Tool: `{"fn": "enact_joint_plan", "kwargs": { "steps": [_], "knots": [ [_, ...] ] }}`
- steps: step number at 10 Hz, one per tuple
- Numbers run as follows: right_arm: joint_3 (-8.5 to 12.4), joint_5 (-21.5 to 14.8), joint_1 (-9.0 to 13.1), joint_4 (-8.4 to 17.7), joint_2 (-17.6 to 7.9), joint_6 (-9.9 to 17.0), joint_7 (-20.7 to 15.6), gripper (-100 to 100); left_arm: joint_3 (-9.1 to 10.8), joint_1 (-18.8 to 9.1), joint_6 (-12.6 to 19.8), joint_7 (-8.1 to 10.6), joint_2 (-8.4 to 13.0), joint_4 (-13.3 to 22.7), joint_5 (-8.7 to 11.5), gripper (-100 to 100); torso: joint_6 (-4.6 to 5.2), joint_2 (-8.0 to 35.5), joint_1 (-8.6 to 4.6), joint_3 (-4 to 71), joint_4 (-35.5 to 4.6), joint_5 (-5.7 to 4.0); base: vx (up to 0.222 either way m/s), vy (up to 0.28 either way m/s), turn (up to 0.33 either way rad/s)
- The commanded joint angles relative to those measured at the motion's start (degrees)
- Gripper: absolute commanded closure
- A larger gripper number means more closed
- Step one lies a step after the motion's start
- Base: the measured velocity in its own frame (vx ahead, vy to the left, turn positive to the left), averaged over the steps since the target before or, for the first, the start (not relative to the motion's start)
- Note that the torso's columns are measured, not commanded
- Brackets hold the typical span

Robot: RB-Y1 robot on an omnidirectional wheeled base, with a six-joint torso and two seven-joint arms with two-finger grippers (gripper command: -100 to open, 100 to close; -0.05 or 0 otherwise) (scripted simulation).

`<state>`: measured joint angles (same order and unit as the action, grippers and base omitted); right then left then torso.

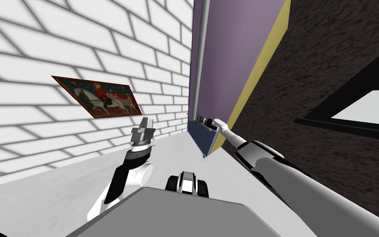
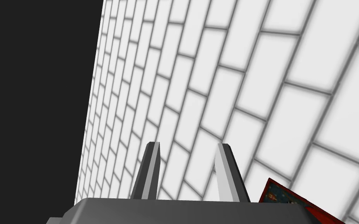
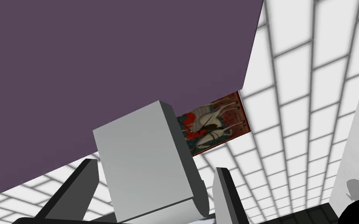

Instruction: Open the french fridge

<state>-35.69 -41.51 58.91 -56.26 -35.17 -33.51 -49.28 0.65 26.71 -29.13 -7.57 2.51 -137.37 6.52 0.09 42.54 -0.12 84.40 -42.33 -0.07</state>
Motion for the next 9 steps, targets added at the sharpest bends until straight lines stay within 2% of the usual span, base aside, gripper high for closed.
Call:
{"fn": "enact_joint_plan", "kwargs": {
  "steps": [1,2,4,9],
  "knots": [
    [-1.0,0.5,0.0,-2.5,0.6,-2.7,0.3,100,0.00,0.0,0.0,0.00,0.0,0.0,0.0,0,-0.03,-0.1,0.00,0.1,0.0,0.00,-0.080,-0.192,0.028],
    [-1.4,0.4,1.6,-1.9,-0.8,-2.5,2.1,-100,0.00,0.0,0.0,0.00,0.0,0.0,0.0,0,-0.10,-0.2,0.09,0.1,0.0,0.04,-0.044,-0.068,-0.003],
    [-1.7,0.5,2.8,-1.8,-1.6,-2.8,3.4,-100,-0.02,0.0,0.0,0.00,0.0,0.0,0.0,0,-0.18,-0.6,0.64,0.6,-0.2,0.22,-0.027,0.057,-0.037],
    [-2.3,0.7,5.3,-1.6,-3.3,-3.5,6.1,-100,-0.01,0.0,0.0,0.00,0.0,0.0,0.0,0,-0.20,0.3,0.08,-0.1,-0.7,0.12,0.011,0.022,-0.001]
  ]
}}
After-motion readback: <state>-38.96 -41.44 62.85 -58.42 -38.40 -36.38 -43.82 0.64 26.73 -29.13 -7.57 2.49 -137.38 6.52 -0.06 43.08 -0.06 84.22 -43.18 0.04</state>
